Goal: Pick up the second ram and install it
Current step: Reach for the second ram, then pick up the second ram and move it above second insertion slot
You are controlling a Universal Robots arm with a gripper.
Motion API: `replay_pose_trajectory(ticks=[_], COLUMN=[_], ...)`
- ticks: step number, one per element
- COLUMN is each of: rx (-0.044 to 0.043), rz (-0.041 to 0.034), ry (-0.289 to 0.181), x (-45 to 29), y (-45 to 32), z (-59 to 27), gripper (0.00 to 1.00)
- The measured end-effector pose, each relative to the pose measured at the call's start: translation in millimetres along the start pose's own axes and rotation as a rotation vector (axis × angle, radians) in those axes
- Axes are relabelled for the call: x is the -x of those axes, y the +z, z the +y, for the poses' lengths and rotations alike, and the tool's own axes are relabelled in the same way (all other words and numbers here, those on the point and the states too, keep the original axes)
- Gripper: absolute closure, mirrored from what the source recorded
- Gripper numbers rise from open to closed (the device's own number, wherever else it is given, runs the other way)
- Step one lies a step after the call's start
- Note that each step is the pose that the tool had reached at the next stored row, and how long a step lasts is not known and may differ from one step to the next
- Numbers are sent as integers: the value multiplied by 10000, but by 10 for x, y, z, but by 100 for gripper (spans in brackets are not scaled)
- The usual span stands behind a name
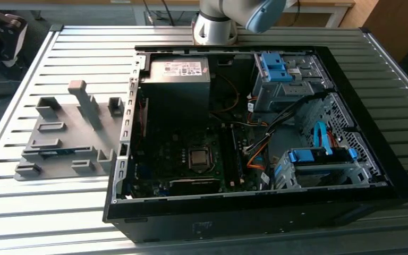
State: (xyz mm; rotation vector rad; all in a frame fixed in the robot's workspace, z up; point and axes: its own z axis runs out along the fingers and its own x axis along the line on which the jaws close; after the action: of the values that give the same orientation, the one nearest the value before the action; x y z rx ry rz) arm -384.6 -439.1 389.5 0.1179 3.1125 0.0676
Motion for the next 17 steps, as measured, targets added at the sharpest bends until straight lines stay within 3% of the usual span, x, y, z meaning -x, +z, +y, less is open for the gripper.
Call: replay_pose_trajectory(ticks=[5,17], rx=[0,0], rz=[0,0], ry=[1,-4], x=[-70,-75], y=[-2,-3], z=[-15,-15], gripper=[89,89])
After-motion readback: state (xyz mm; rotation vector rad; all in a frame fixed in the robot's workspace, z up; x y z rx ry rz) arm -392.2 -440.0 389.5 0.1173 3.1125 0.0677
